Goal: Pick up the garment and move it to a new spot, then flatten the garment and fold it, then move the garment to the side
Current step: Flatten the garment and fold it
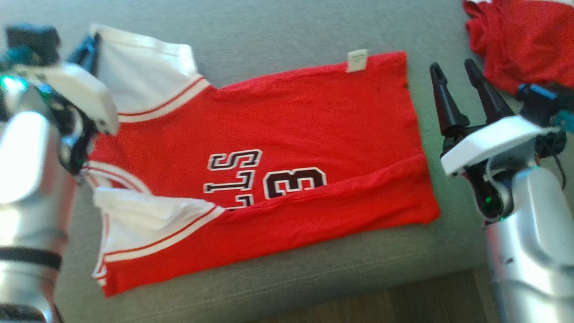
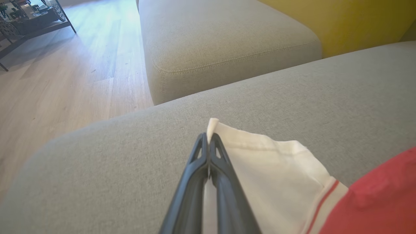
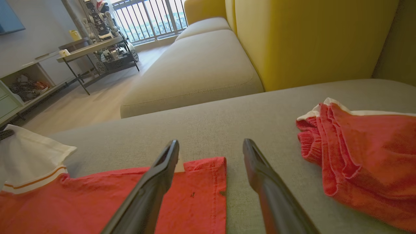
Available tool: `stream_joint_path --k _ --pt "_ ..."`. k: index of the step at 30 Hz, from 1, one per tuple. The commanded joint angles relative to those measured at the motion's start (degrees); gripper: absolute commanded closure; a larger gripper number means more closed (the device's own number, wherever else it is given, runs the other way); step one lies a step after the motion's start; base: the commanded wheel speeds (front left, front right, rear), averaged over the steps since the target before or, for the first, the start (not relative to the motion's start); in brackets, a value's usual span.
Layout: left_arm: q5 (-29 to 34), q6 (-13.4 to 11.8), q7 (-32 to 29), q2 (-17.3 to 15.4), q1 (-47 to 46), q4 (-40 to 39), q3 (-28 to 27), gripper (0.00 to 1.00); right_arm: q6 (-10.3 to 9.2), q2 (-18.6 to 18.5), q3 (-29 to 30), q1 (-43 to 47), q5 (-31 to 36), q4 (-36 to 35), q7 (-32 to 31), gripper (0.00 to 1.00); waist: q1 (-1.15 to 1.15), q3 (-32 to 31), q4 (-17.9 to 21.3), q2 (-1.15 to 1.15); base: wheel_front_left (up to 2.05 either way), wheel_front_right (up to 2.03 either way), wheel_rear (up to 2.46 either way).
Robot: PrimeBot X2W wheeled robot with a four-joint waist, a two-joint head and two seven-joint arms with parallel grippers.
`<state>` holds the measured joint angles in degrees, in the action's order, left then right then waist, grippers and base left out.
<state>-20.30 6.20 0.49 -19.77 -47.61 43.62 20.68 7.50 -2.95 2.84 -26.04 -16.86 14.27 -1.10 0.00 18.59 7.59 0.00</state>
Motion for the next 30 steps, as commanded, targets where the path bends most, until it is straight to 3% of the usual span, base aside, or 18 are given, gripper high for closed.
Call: stream_joint_path --k 1,8,14,20,30 --pt "-0.2 -0.5 0.9 -2.1 -0.6 -2.9 -1.7 1.0 -0.01 0.1 -0.3 -2.5 -0.8 -0.3 -1.1 0.0 0.0 -1.7 -2.4 0.0 0.0 0.0 0.0" --pt "-1.0 -3.2 2.5 -0.4 7.0 -13.0 -1.2 1.0 -0.01 0.0 4.7 -9.8 1.4 13.2 -7.4 0.0 0.0 -3.0 -6.5 0.0 0.0 0.0 0.0" --pt "-1.2 -5.6 2.1 -0.3 11.6 -21.1 -0.9 1.0 -0.01 -1.2 8.0 -14.4 4.9 22.8 -9.1 0.0 0.0 -2.9 -8.8 0.0 0.0 0.0 0.0" --pt "-1.7 -7.5 1.5 0.2 15.5 -26.9 -0.8 1.0 -0.01 -2.1 10.1 -17.9 7.0 30.2 -8.0 0.0 0.0 -2.5 -9.7 0.0 0.0 0.0 0.0" --pt "-1.4 -8.4 -0.5 -0.4 16.4 -30.3 0.3 1.0 -0.01 -3.1 7.8 -22.0 5.7 37.0 -5.8 0.0 0.0 -1.4 -9.6 0.0 0.0 0.0 0.0"
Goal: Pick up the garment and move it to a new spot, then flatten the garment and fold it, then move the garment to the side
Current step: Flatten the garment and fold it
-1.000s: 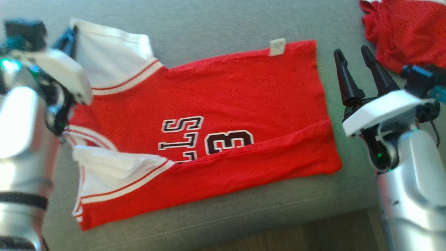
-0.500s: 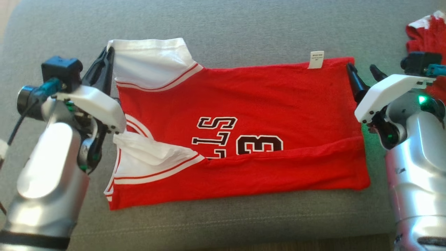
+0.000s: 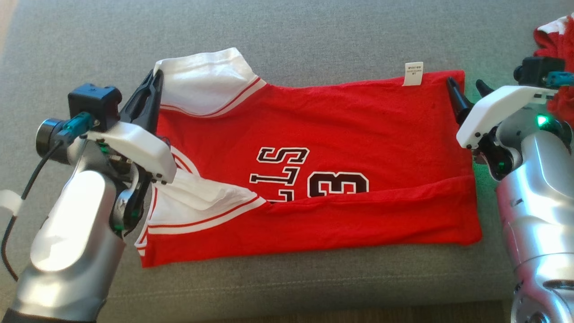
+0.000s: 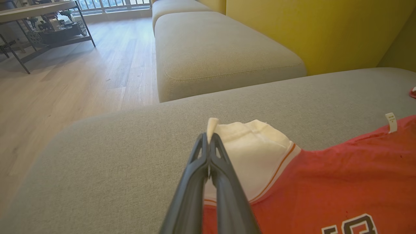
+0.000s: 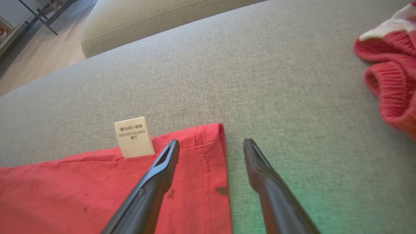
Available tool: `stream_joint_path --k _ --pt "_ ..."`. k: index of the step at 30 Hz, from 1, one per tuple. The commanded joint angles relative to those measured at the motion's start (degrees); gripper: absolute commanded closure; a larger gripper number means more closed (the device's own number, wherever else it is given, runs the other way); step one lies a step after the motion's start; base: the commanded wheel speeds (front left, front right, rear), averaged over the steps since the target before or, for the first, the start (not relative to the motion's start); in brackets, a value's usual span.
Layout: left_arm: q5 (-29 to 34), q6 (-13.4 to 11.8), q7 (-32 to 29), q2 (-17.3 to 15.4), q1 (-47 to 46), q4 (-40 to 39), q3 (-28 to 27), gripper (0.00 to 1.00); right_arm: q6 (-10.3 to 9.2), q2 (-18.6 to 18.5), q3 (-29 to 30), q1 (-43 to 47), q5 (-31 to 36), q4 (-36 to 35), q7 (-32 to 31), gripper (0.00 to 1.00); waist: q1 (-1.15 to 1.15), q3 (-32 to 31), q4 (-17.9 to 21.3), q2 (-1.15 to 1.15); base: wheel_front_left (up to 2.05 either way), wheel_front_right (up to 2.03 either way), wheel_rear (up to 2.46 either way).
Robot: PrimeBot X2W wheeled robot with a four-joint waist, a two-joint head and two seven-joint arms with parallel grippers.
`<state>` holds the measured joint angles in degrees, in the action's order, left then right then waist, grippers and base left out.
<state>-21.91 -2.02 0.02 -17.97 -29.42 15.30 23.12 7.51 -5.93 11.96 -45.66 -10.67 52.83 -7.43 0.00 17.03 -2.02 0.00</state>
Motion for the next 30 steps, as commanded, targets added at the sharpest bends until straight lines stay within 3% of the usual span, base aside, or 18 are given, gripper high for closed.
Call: stream_joint_path --k 1,11,12,13,14,30 --pt "0.2 -0.2 -0.2 -2.3 -1.9 -2.2 -2.1 1.0 -0.02 -0.2 -1.6 -2.7 -0.6 -1.0 0.8 0.0 0.0 0.3 0.0 0.0 0.0 0.0 0.0" --pt "0.6 -0.4 -0.8 -2.5 -2.7 -2.6 -1.1 1.0 -0.02 -1.3 -5.4 -5.4 -3.0 2.9 2.2 0.0 0.0 1.4 -0.7 0.0 0.0 0.0 0.0" --pt "0.6 -0.4 -0.8 -2.5 -2.7 -2.6 -1.0 1.0 -0.02 -1.4 -5.9 -5.6 -3.3 3.3 2.3 0.29 0.0 1.5 -0.7 0.0 0.0 0.0 0.0" --pt "0.6 -0.5 -0.8 -2.5 -2.7 -2.5 -1.0 1.0 -0.02 -1.5 -6.4 -5.7 -3.6 3.6 2.4 0.77 0.0 1.5 -0.8 0.0 0.0 0.0 0.0" --pt "0.6 -0.5 -0.8 -2.5 -2.7 -2.4 -0.9 1.0 -0.02 -1.6 -6.9 -5.9 -3.9 3.9 2.6 1.0 0.0 1.4 -0.8 0.0 0.0 0.0 0.0" --pt "-0.5 -1.4 0.1 -4.4 -0.1 -0.5 -1.6 1.0 -0.02 -4.4 -12.4 -3.0 -9.6 5.6 6.6 1.0 0.0 -3.9 0.1 0.0 0.0 0.0 0.0"
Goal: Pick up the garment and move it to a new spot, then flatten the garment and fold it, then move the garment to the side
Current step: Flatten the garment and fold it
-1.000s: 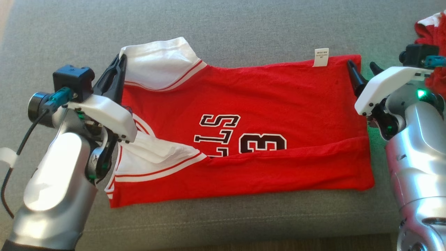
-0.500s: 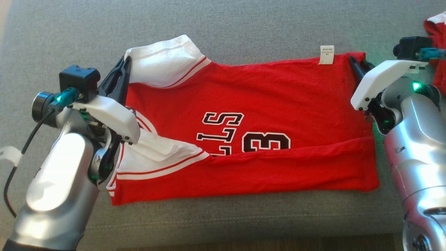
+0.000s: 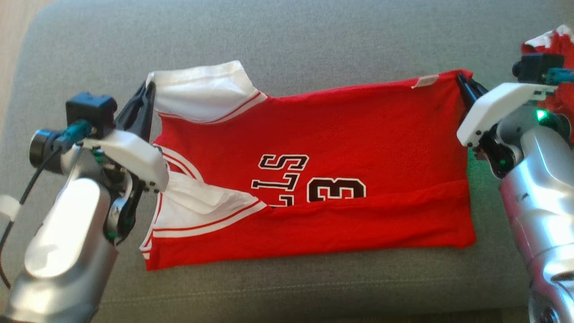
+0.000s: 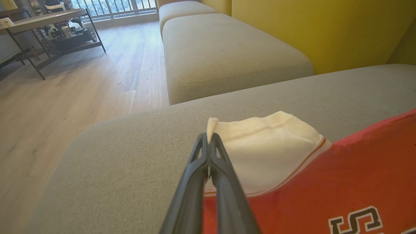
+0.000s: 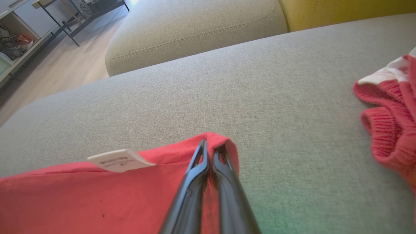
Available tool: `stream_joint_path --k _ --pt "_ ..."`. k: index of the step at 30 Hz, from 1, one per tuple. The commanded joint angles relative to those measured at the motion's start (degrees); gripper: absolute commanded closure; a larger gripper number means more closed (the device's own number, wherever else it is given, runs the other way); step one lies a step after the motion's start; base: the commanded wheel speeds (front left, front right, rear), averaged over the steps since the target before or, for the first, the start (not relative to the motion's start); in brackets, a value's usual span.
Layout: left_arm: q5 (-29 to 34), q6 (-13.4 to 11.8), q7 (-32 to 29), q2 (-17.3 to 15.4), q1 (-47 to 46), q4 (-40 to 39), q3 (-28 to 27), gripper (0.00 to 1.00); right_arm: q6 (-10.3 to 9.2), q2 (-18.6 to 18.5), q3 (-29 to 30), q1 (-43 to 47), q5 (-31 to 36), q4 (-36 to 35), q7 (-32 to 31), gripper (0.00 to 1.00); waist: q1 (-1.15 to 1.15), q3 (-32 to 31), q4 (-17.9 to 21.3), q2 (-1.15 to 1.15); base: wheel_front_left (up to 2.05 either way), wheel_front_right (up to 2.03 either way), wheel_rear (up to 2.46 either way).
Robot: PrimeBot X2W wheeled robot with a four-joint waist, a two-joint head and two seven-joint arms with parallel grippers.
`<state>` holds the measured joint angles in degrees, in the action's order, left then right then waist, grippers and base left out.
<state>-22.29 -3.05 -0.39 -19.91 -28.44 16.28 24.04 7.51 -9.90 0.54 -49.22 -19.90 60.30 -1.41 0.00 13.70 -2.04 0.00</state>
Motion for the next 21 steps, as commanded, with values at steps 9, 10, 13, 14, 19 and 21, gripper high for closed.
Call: stream_joint_path --k 9,10,13,14,19,21 --pt "-0.8 -0.3 -0.5 -4.6 3.2 -2.1 -2.2 1.0 -0.02 -2.2 -3.8 7.0 -6.0 -6.0 -2.4 1.0 0.0 -4.5 0.3 0.0 0.0 0.0 0.0" --pt "-0.8 -0.4 -0.6 -5.0 3.8 -2.2 -2.2 1.0 -0.02 -2.3 -4.4 7.9 -6.6 -6.9 -3.2 1.0 0.0 -5.0 0.4 0.0 0.0 0.0 0.0" --pt "-0.7 -0.6 -1.2 -6.3 5.7 -2.7 -2.1 1.0 -0.02 -2.6 -5.9 10.9 -8.9 -10.2 -6.3 1.0 0.0 -6.2 0.7 0.0 0.0 0.0 0.0" --pt "-0.7 -0.6 -1.3 -6.7 6.3 -2.9 -2.1 1.0 -0.02 -2.8 -6.3 11.9 -9.7 -11.5 -7.5 1.0 0.0 -6.6 0.9 0.0 0.0 0.0 0.0" --pt "-0.5 -0.2 -2.6 -8.3 9.5 -4.3 -1.0 1.0 -0.02 -4.4 -8.1 17.2 -12.4 -19.6 -15.0 1.0 0.0 -8.2 1.7 0.0 0.0 0.0 0.0" --pt "-0.4 0.0 -3.2 -9.0 10.8 -5.0 -0.4 1.0 -0.02 -5.2 -8.6 19.4 -12.7 -23.1 -18.2 1.0 0.0 -8.7 2.1 0.0 0.0 0.0 0.0"
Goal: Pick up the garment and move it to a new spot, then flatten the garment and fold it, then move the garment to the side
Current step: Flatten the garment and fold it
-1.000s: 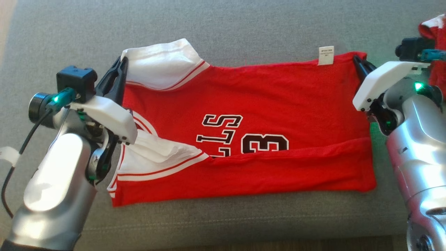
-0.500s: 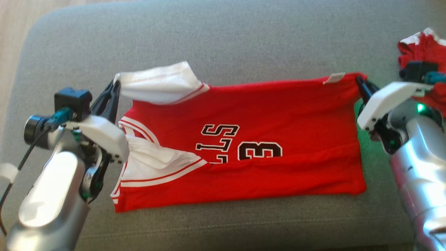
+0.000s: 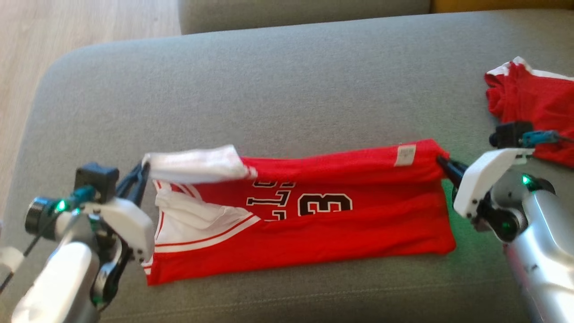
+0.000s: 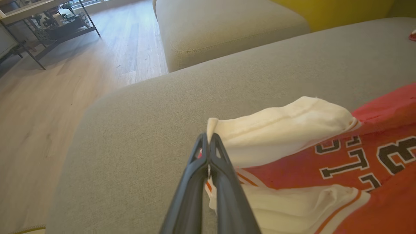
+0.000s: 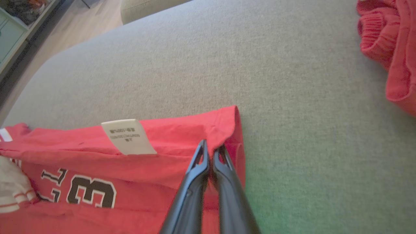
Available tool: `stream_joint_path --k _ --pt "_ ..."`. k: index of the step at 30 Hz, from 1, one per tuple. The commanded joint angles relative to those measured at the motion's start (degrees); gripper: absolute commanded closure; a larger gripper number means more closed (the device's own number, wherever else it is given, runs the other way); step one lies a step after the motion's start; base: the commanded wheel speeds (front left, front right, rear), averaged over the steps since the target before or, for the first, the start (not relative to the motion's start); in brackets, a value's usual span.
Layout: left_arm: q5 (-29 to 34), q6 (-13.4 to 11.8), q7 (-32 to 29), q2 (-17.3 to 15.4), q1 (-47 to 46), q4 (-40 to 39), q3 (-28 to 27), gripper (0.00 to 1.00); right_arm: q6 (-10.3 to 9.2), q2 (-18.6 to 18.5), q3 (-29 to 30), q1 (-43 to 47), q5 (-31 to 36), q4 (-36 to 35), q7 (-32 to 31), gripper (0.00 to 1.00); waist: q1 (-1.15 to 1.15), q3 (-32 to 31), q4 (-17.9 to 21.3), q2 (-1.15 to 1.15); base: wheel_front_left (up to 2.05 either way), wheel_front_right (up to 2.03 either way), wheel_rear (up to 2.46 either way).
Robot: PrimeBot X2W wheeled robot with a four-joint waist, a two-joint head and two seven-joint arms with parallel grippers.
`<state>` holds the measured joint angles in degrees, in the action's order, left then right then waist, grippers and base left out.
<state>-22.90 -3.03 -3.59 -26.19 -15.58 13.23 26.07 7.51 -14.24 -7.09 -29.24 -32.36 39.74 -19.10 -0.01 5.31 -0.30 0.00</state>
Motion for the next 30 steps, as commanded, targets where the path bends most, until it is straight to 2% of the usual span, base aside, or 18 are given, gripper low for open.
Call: stream_joint_path --k 1,6,11,19,27,28,29,30 --pt "0.2 0.0 0.0 -2.8 -2.1 -2.0 -2.4 1.0 -0.02 -0.9 -0.9 -0.6 -0.3 -2.6 -0.5 1.0 0.01 -0.4 0.3 0.0 0.0 0.0 0.0" --pt "0.1 0.5 -1.9 -4.4 1.4 -4.0 -1.1 1.0 -0.02 -2.0 0.0 4.7 -0.2 -11.1 -7.3 1.0 0.01 -1.2 1.0 0.0 0.0 0.0 0.0" --pt "-0.1 0.6 -3.0 -5.8 4.1 -6.0 -0.5 1.0 -0.02 -1.6 3.0 8.6 1.5 -16.8 -11.9 1.0 0.01 -1.2 1.0 0.0 0.0 0.0 0.0" --pt "-0.8 0.6 -4.5 -8.6 7.4 -9.1 -0.4 1.0 -0.02 -0.1 6.8 13.2 4.0 -22.8 -17.9 1.0 0.01 -1.5 0.2 0.0 0.0 0.0 0.0" --pt "-0.4 2.6 -7.1 -9.9 8.7 -11.7 2.4 1.0 -0.02 0.7 8.8 15.9 5.7 -27.1 -22.2 1.0 0.01 -1.5 -0.3 0.0 0.0 0.0 0.0" --pt "-0.4 2.9 -7.6 -10.0 8.8 -11.8 2.8 1.0 -0.02 0.9 9.0 16.1 5.8 -27.4 -22.5 0.76 0.01 -1.5 -0.3 0.0 0.0 0.0 0.0" --pt "-0.5 3.3 -8.2 -10.0 9.0 -11.7 3.3 1.0 -0.02 1.0 9.4 16.2 6.2 -27.6 -22.6 0.0 0.01 -1.4 -0.3 0.0 0.0 0.0 0.0" --pt "-0.7 3.7 -8.9 -10.2 9.1 -11.6 3.7 0.73 -0.02 1.2 9.7 16.4 6.6 -27.7 -22.8 0.0 0.01 -1.4 -0.3 0.0 0.0 0.0 0.0"
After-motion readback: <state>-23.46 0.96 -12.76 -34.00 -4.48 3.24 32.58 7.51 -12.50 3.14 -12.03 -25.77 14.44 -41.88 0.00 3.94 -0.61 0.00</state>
